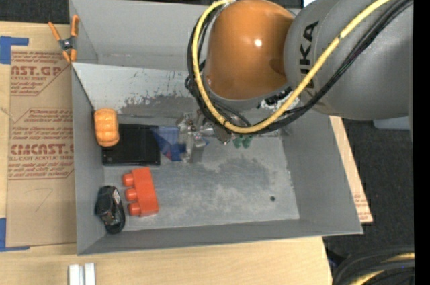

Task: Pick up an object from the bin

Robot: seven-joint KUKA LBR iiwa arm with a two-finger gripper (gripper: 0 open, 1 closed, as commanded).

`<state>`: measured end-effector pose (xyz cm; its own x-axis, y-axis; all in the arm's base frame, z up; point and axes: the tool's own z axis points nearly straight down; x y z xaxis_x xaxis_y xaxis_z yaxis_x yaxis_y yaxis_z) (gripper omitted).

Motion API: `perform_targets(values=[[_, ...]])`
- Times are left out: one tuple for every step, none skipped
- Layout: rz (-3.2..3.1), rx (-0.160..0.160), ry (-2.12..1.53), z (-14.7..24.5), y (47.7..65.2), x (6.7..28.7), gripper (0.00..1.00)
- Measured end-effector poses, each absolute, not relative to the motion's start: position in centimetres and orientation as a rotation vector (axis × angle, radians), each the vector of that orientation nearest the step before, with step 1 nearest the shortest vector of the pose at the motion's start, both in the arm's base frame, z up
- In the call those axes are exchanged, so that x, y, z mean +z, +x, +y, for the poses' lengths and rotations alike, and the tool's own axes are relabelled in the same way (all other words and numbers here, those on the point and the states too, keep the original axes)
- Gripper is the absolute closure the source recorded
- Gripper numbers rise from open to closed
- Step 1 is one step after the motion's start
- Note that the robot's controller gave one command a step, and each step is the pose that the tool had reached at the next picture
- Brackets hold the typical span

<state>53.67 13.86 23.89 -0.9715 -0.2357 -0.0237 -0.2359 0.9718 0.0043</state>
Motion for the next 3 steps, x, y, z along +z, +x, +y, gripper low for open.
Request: perform_targets(values=[[3.097, 0.011, -0.37, 13.9, 53.7, 23.9, 1.0], [3.097, 0.013, -0.334, 14.0, 53.7, 23.4, 1.0], [3.093, 0.011, -0.39, 11.6, 55.1, 30.6, 1.0]])
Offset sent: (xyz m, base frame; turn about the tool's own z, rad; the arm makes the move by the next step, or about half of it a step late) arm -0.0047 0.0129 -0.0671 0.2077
